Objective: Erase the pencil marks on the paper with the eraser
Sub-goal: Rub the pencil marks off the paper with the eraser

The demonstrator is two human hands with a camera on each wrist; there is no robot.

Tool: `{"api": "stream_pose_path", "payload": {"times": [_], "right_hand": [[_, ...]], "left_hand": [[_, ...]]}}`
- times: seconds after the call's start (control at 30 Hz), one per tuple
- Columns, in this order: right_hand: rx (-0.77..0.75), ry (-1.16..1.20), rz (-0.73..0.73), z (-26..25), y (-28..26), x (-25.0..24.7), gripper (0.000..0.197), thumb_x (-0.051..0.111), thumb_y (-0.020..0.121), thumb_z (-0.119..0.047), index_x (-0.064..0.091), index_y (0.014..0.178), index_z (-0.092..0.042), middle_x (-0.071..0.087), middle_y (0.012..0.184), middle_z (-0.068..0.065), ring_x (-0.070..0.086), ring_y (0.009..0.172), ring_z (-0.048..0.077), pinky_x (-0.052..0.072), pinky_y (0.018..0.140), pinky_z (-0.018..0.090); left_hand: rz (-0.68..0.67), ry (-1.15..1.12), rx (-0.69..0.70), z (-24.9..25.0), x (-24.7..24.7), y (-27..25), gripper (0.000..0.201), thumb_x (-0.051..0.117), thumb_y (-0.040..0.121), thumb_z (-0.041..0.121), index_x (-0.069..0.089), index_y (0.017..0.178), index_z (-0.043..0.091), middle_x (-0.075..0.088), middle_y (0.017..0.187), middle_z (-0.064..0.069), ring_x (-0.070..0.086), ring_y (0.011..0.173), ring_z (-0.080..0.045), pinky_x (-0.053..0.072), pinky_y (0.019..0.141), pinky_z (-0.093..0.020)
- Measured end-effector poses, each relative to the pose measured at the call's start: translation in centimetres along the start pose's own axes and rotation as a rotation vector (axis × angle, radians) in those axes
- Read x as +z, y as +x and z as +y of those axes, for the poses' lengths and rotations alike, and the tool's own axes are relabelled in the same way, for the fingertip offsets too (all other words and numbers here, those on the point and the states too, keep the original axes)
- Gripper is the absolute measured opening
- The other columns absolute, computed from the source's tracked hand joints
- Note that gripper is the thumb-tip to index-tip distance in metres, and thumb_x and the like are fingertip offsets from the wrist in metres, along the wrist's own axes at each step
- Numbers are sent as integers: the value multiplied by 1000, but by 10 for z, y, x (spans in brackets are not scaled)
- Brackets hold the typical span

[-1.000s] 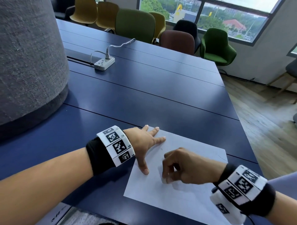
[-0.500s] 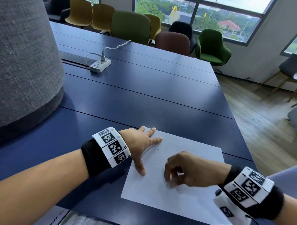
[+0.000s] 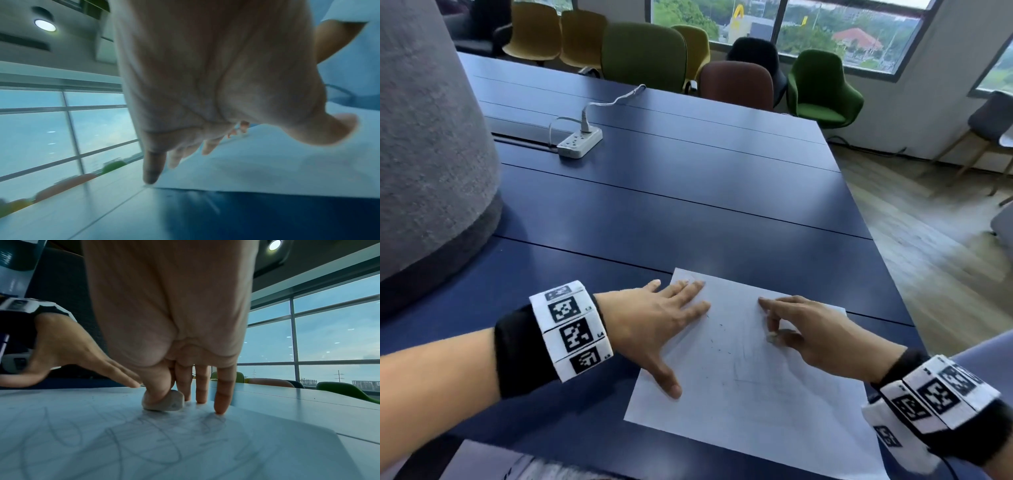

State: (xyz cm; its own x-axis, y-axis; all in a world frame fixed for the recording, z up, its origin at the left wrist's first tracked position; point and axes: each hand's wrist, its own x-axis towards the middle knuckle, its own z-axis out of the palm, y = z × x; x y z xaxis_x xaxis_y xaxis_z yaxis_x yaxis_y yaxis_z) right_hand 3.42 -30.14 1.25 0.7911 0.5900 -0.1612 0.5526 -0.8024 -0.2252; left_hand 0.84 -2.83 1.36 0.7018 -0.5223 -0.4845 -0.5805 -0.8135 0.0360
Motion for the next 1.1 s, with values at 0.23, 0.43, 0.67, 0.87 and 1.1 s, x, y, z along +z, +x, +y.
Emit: {"api": "stream_pose_path", "payload": {"times": [0.23, 0.43, 0.67, 0.87, 1.1], "right_hand": [[-37, 29, -5, 1, 0, -1, 8, 59, 93, -22, 51, 92, -23, 61, 123, -5, 56, 114, 14, 45, 87, 22], [-28, 44, -8, 3, -1, 1, 8, 59, 93, -15, 52, 90, -19, 65, 115, -6, 59, 112, 14, 44, 82, 21], [-24, 53, -8, 4, 1, 2, 8, 59, 93, -16, 52, 93, -18, 65, 102, -8, 62, 94, 17, 50, 84, 33], [10, 104, -29, 5, 1, 0, 12, 59, 93, -15, 49, 89, -22, 67, 113, 0, 61, 110, 22, 50, 85, 39], [38, 162, -43, 10, 4, 1, 16, 59, 92, -15, 48, 86, -25, 69, 103, -2, 59, 115, 24, 50, 87, 43]], "left_hand": [[-95, 56, 365, 71, 23, -17, 81, 1, 81, 71, -19, 152, 34, -35, 154, 5, -36, 140, -16, -25, 113, -47], [-101, 51, 43, 32, 34, -28, 84, 13, 92, 72, -30, 147, 25, -42, 151, 4, -41, 136, -12, -16, 118, -45], [-57, 68, 349, 60, 38, -35, 73, 15, 97, 64, -23, 151, 33, -38, 153, 6, -40, 138, -9, -32, 108, -42], [-37, 99, 26, 33, 29, -25, 84, 5, 89, 71, -29, 148, 21, -41, 152, -1, -42, 136, -11, -22, 116, -41], [-72, 55, 56, 44, 31, -17, 89, -5, 80, 74, -29, 147, 22, -39, 153, 2, -40, 137, -11, -18, 117, -41]]}}
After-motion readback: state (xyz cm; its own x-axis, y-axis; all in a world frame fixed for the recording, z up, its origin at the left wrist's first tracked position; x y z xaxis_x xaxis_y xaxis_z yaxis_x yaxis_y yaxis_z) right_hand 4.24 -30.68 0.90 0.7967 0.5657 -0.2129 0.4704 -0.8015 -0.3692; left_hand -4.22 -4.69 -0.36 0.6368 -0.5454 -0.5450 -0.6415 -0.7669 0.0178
